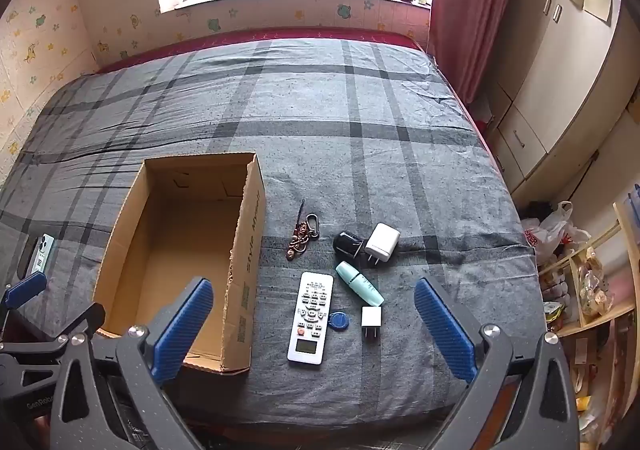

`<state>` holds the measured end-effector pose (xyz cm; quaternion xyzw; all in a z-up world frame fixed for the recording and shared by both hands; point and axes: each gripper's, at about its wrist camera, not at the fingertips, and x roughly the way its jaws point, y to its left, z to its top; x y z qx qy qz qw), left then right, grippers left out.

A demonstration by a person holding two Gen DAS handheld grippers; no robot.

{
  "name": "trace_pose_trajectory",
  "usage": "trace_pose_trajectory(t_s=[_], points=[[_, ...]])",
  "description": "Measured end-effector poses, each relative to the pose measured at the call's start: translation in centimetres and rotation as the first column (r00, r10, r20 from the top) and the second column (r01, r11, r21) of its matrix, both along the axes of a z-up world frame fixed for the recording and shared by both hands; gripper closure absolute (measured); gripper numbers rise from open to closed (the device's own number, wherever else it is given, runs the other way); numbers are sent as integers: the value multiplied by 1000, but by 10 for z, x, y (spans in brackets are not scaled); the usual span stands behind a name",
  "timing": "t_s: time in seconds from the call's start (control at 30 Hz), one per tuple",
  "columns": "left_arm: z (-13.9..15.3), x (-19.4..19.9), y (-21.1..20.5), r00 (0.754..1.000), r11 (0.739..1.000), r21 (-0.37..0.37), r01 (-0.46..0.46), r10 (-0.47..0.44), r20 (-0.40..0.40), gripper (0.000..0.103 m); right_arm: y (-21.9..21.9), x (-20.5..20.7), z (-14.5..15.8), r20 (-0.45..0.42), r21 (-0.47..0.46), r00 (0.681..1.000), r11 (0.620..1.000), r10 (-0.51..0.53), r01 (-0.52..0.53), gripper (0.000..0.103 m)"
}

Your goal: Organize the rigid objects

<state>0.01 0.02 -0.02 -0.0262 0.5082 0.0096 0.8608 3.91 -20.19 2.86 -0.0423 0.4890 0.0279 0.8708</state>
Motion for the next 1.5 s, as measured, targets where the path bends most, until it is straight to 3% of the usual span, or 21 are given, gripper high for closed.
trace_pose_trajectory(t_s=[0.53, 1.5], points=[[2, 2, -2, 1000, 999, 38, 25, -25, 7, 0, -4, 0, 1, 0, -5, 1000, 1000, -8, 8, 0], [-1, 0, 1, 1000, 999, 29, 27, -27, 10, 0, -4, 1, 0, 17, 7, 1000, 1000, -10, 10, 0]])
